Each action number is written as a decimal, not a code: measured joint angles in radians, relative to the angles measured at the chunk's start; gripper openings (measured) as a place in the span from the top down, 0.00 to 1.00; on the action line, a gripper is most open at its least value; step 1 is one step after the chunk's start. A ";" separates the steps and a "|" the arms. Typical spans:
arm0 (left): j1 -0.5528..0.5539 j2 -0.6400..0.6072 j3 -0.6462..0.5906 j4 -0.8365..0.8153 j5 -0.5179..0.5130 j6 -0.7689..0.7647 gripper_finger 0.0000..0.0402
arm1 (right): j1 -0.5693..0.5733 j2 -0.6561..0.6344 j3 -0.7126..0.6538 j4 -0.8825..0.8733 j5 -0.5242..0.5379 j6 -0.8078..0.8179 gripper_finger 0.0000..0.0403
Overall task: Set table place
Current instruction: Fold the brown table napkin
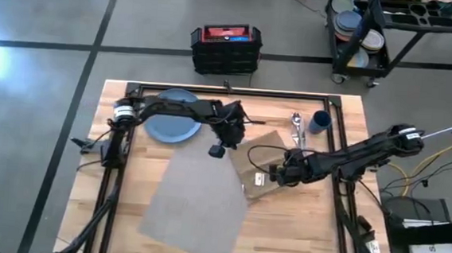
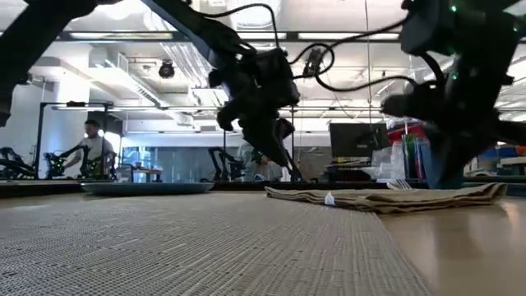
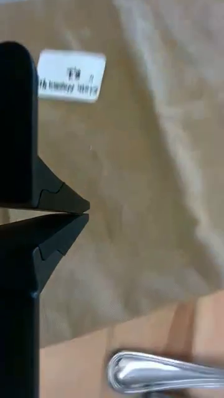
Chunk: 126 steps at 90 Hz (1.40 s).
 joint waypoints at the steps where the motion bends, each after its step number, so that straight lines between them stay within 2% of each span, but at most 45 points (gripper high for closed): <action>1: 0.000 0.005 0.003 -0.005 0.000 0.004 1.00 | 0.000 0.000 -0.005 0.006 -0.003 0.003 1.00; 20: -0.001 0.045 -0.001 -0.041 -0.005 0.022 1.00 | -0.014 -0.003 -0.070 0.070 -0.009 0.037 1.00; 30: -0.002 0.057 -0.011 -0.073 0.033 0.022 1.00 | -0.051 -0.005 -0.086 0.104 -0.010 0.016 1.00; 50: -0.032 0.085 -0.016 -0.125 0.078 0.011 1.00 | -0.189 -0.003 -0.090 0.164 -0.038 -0.158 1.00; 76: -0.095 0.100 -0.013 -0.100 0.130 -0.005 1.00 | -0.378 -0.006 -0.094 0.246 -0.068 -0.354 1.00; 103: -0.086 0.032 0.087 -0.090 0.023 0.007 1.00 | -0.379 -0.045 -0.036 0.259 -0.063 -0.413 1.00; 126: -0.069 0.030 0.122 -0.082 -0.002 0.046 1.00 | -0.330 -0.059 -0.006 0.189 -0.059 -0.389 1.00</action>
